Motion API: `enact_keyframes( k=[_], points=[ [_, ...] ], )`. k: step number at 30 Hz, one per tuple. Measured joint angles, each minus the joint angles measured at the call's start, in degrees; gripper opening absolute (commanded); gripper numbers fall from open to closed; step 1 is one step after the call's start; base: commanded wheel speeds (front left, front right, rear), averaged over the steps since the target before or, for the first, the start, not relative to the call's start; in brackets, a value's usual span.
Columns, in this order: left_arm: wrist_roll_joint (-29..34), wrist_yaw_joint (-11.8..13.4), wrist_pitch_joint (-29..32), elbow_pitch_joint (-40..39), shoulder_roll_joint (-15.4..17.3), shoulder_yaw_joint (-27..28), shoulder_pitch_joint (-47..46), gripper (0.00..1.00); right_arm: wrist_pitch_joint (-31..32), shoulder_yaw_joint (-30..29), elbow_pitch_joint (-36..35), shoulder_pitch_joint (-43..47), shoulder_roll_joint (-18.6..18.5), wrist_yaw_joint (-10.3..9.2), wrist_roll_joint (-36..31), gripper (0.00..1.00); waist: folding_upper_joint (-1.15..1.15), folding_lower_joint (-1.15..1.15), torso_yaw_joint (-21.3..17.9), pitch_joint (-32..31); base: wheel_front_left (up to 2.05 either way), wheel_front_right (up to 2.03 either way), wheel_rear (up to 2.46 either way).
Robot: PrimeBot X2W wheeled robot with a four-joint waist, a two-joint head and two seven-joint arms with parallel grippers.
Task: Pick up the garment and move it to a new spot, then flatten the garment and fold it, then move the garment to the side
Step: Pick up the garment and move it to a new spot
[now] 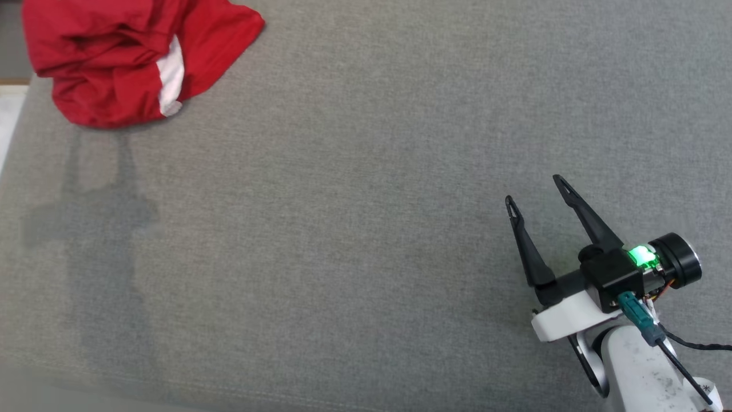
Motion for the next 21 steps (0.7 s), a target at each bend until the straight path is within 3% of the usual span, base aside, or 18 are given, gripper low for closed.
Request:
enact_keyframes(
  k=[12, 21],
  points=[
    [-6.3, 0.0, 5.0, 8.7, 5.5, -18.0, -5.2, 1.00, 0.0, -0.4, -2.0, -0.6, 0.0, 0.00, -2.2, 1.00, 0.00, 0.00, -3.4, 8.8, 0.00, 0.00, 0.00],
    [-5.8, 0.0, 0.7, 13.7, 7.4, -26.0, -11.3, 1.00, -0.2, -0.2, -3.6, -0.9, 0.2, 0.02, -2.6, 1.00, 0.01, 0.00, -4.6, 12.8, 0.00, 0.00, 0.00]
  ],
)
